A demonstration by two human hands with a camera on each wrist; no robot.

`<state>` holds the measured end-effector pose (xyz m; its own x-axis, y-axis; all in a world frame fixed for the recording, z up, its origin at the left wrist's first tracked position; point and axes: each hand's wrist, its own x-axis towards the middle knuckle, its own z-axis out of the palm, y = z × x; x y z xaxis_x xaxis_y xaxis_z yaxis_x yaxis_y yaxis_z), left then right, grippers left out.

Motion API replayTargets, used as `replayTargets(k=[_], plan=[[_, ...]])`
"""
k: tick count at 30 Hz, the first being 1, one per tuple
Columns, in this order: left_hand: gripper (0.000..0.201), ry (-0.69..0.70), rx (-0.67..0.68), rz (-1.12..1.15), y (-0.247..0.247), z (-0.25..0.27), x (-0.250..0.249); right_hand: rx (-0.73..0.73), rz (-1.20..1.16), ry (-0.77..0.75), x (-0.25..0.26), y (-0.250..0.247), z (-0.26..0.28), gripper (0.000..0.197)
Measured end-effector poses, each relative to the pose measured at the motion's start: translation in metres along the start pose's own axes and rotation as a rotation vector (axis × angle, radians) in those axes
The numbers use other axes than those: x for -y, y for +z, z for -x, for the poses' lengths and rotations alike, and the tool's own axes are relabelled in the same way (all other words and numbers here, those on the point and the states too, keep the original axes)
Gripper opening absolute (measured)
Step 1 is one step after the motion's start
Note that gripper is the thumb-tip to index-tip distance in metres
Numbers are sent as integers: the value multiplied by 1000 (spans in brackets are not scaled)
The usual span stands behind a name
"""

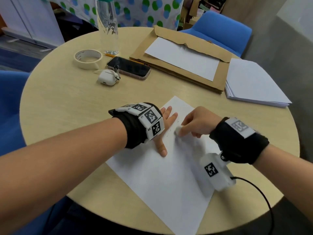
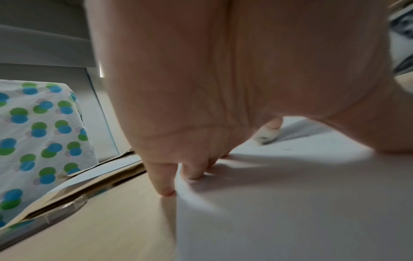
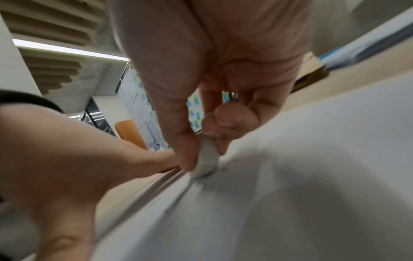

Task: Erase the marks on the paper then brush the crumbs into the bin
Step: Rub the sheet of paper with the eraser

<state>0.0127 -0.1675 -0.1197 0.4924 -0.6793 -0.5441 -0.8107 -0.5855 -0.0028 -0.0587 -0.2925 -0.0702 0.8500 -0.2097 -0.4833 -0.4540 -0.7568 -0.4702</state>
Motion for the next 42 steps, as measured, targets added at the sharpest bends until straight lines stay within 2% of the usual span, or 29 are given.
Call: replayTargets(k=[3, 5, 7, 8, 12, 14, 18, 23, 26, 28, 29, 32, 34, 37, 39, 40, 42], plan=[[141, -8, -1, 7, 1, -1, 1, -70, -16, -34, 0, 6, -1, 14], [143, -6, 0, 19, 3, -4, 2, -9, -9, -86, 0, 23, 8, 14], [143, -6, -4, 27, 4, -5, 3, 83, -30, -76, -1, 27, 13, 16], [143, -6, -5, 24, 4, -4, 3, 82, -43, -51, -2, 23, 10, 15], [140, -6, -3, 10, 1, -1, 1, -84, -169, 21, -3, 1, -9, 13], [141, -7, -7, 7, 2, -2, 1, -78, -130, -18, -3, 11, -5, 12], [143, 14, -13, 30, 3, -1, 1, 37, -38, -63, 0, 24, 8, 14], [142, 16, -14, 10, 1, 0, 0, -61, -70, -30, 4, 10, -2, 13], [143, 10, -24, 23, 3, -1, 0, 54, -49, -60, 4, 29, 10, 21], [143, 12, -22, 23, 3, -1, 0, 124, -58, -36, 4, 29, 12, 18], [142, 13, -16, 16, 3, 0, 0, 101, -64, -17, 4, 23, 8, 16], [141, 17, -12, 11, 1, 1, 1, -98, -149, 35, 3, 3, -9, 13], [141, 19, -14, 16, 1, 1, 1, -137, -146, 13, 4, 6, -10, 13], [142, 23, -16, 30, 3, -1, 2, -10, -76, -51, 2, 28, 8, 14], [143, 25, -13, 44, 4, -3, 3, 78, -71, -43, 1, 29, 12, 17], [143, 24, -9, 39, 4, -3, 3, 88, -78, -24, 2, 24, 10, 15], [142, 22, -4, 24, 3, -2, 3, 14, -119, 17, 2, 10, -1, 14]])
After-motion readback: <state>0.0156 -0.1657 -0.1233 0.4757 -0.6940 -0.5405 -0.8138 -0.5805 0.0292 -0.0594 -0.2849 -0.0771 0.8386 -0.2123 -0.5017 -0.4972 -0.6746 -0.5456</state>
